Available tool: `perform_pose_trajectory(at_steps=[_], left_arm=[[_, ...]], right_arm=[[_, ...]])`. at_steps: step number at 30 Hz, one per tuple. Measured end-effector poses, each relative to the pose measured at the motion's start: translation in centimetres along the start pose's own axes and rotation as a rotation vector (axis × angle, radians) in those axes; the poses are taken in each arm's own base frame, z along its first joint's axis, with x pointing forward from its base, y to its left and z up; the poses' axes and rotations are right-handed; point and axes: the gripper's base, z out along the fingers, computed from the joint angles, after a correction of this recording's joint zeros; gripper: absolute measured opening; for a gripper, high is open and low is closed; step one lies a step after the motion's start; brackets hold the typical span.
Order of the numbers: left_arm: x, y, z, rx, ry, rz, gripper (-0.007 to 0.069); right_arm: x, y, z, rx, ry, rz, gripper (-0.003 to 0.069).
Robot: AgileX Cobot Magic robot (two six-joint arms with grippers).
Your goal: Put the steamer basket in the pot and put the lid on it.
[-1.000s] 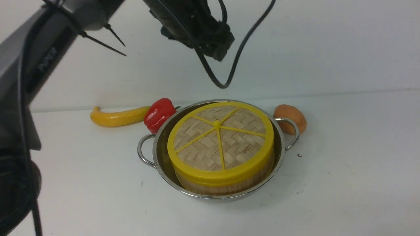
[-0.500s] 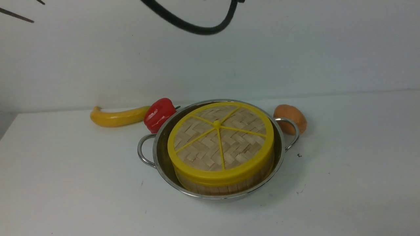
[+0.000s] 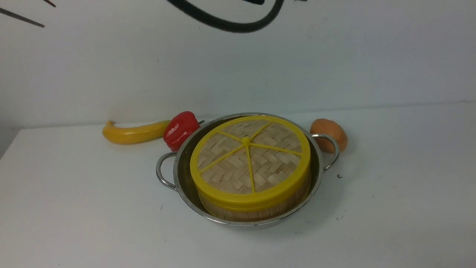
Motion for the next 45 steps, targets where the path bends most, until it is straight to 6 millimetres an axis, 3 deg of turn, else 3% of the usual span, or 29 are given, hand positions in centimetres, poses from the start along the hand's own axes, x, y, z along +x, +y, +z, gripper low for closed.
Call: perform_pose_trajectory(at_steps=[6,13,16,18,24,35,45], left_arm=[[0.5,1.4,-1.3,-0.211,0.024,0.064,0.0511],[3.6,1.9,-6.8,-0.454,-0.06,0.047,0.0511],[6.2,2.4,-9.7,-0.525,-0.135,0.014,0.0511],[9.8,3.5,-11.1,-0.587,-0.177,-0.027,0.0511],[19.0,5.1,-11.0,-0.665,-0.252,-0.069,0.0511],[35.0,4.2,-10.8,-0.812,-0.476,-0.169,0.0511],[41.2,2.4,-10.7,-0.889,-0.573,-0.222,0.0511]], right_arm=[[0.0,0.0,0.0,0.0,0.0,0.0,0.024],[0.0,0.0,0.0,0.0,0.0,0.0,0.024],[0.0,0.0,0.0,0.0,0.0,0.0,0.024],[0.0,0.0,0.0,0.0,0.0,0.0,0.024],[0.0,0.0,0.0,0.0,0.0,0.0,0.024],[0.0,0.0,0.0,0.0,0.0,0.0,0.024],[0.0,0.0,0.0,0.0,0.0,0.0,0.024]])
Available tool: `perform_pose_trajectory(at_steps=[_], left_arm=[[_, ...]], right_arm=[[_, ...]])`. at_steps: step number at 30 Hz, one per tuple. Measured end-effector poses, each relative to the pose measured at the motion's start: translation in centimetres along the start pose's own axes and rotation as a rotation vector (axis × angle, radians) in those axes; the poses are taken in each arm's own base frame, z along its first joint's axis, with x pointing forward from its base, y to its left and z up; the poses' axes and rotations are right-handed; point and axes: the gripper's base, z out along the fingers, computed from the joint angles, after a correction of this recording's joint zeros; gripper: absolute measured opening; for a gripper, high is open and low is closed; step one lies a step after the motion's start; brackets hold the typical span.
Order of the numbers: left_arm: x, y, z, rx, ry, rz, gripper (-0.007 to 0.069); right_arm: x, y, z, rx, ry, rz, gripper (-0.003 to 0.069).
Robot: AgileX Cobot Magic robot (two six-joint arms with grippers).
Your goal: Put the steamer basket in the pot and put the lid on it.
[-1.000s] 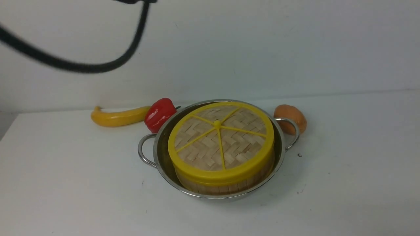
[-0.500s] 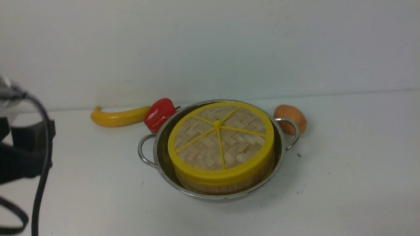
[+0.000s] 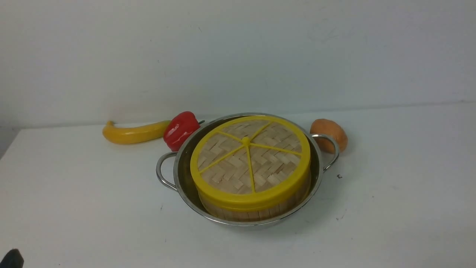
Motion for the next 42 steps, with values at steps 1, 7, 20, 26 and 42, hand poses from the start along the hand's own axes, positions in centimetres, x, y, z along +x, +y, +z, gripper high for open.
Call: perform_pose_trajectory(at_steps=[1,7,20,26,42], left_arm=[[0.5,0.1,-0.1,-0.005,0.011,-0.007,0.0511],[1.6,0.2,-0.3,-0.019,0.075,-0.026,0.0511],[5.3,0.4,0.9,-0.02,0.181,-0.042,0.0511],[5.4,0.2,1.1,0.012,0.143,0.018,0.0511],[5.3,0.1,1.1,0.031,0.138,0.097,0.0511]], right_arm=[[0.0,0.0,0.0,0.0,0.0,0.0,0.024],[0.0,0.0,0.0,0.0,0.0,0.0,0.024],[0.0,0.0,0.0,0.0,0.0,0.0,0.024],[0.0,0.0,0.0,0.0,0.0,0.0,0.024],[0.0,0.0,0.0,0.0,0.0,0.0,0.024]])
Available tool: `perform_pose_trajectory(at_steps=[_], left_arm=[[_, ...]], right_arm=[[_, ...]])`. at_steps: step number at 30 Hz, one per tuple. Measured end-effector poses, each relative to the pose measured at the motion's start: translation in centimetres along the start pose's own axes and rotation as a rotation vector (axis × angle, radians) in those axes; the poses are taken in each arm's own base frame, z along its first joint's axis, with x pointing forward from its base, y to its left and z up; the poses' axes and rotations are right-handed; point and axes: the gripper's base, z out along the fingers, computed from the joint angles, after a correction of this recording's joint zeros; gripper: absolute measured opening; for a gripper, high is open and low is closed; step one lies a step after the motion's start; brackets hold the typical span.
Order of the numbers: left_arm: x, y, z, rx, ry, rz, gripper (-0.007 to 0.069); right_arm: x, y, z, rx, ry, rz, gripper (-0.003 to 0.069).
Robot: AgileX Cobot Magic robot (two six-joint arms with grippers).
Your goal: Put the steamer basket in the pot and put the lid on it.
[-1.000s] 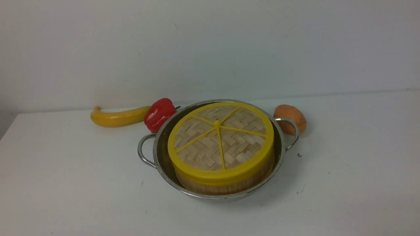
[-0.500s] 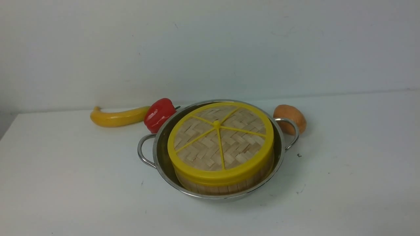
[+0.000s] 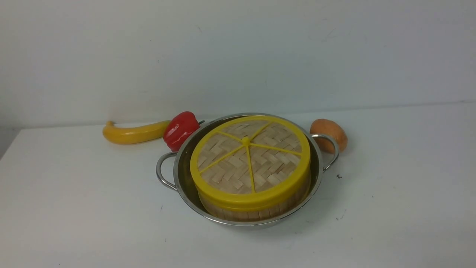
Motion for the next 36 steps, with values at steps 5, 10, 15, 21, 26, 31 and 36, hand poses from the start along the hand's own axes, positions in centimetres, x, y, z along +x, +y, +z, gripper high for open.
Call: perform_pose_trajectory(at_steps=[5,10,15,21,26,31,36], left_arm=[[0.0,0.0,0.0,0.0,0.0,0.0,0.0511],[0.0,0.0,0.0,0.0,0.0,-0.001,0.0511],[0.0,0.0,0.0,0.0,0.0,-0.001,0.0511],[0.01,-0.01,0.0,0.001,0.0,-0.002,0.0511],[0.0,-0.01,0.0,0.001,-0.001,-0.003,0.0511],[0.0,-0.01,0.0,0.001,-0.001,-0.003,0.0511],[0.0,-0.01,0.0,0.001,-0.001,-0.003,0.0511]], right_arm=[[0.0,0.0,0.0,0.0,0.0,0.0,0.024],[0.0,0.0,0.0,0.0,0.0,0.0,0.024],[0.0,0.0,0.0,0.0,0.0,0.0,0.024],[0.0,0.0,0.0,0.0,0.0,0.0,0.024],[0.01,-0.12,0.0,0.022,0.002,0.006,0.024],[0.04,-0.41,0.0,0.074,0.007,0.019,0.024],[0.04,-0.42,0.0,0.075,0.007,0.019,0.024]])
